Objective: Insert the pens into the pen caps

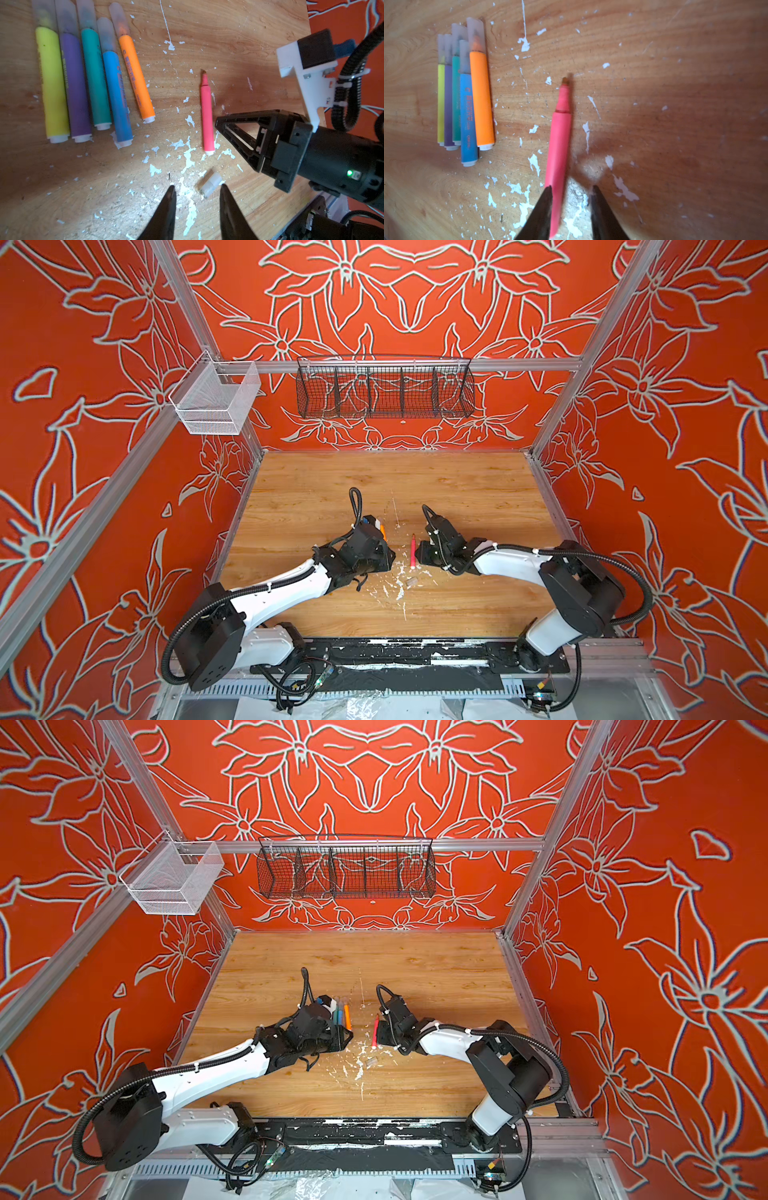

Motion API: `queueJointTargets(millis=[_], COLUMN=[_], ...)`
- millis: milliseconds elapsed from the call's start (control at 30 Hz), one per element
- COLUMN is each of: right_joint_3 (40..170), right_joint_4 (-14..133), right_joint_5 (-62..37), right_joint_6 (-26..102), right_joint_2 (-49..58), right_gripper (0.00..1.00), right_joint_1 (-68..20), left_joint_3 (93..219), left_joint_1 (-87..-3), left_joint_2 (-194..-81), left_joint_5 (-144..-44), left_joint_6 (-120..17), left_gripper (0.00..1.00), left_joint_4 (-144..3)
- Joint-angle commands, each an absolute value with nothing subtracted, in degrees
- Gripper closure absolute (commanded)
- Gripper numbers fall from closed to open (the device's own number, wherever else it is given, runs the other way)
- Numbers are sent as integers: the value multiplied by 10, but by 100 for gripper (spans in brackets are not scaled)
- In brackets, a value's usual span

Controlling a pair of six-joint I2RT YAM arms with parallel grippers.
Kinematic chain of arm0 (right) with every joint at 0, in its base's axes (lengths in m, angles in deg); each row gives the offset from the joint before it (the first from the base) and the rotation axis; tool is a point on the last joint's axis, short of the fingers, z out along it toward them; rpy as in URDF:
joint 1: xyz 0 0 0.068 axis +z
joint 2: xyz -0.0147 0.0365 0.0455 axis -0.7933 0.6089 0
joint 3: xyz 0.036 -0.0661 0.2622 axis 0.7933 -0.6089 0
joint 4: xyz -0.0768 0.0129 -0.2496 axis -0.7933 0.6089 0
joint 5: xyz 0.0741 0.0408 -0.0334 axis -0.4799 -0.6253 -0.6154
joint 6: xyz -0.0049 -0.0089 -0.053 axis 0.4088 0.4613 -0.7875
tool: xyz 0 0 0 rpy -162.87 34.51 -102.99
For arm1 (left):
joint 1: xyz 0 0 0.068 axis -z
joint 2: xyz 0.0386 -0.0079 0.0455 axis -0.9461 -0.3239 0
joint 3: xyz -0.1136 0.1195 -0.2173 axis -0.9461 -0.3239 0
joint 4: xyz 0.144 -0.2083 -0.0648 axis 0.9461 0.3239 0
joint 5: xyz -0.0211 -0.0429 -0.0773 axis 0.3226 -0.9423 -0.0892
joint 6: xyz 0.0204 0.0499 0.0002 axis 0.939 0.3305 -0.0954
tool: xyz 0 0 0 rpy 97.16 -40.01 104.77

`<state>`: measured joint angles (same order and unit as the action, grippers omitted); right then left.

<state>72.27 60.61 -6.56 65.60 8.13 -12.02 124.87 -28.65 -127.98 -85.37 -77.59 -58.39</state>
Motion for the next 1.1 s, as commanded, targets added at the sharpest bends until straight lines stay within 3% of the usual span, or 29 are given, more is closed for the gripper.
queueJointTargets(millis=[0,300,533,700,900,1067], right_joint_3=[719,706,667,641,632,626], right_joint_4=[601,652,704,726,710,684], right_joint_5=[-68,-23,-28,24,51,131], right_joint_6=[663,636,602,558,520,494], right_joint_2=[65,-37,-179,-263,-243,-204], right_gripper=[61,54,51,42,41,41], right_joint_1=[-119,-136,-248,-312,-384,-405], left_joint_3=[1266,1299,1361,1403,1424,1436], left_joint_1=[-281,-268,-258,-251,-247,-247], left_joint_2=[-1291,-1328,-1404,-1456,-1482,-1489], left_joint_5=[-845,-840,-845,-826,-767,-729], left_joint_6=[-782,-774,-751,-740,-729,-716], left_gripper=[66,67,67,69,69,69], left_joint_4=[-593,-582,-553,-516,-472,-443])
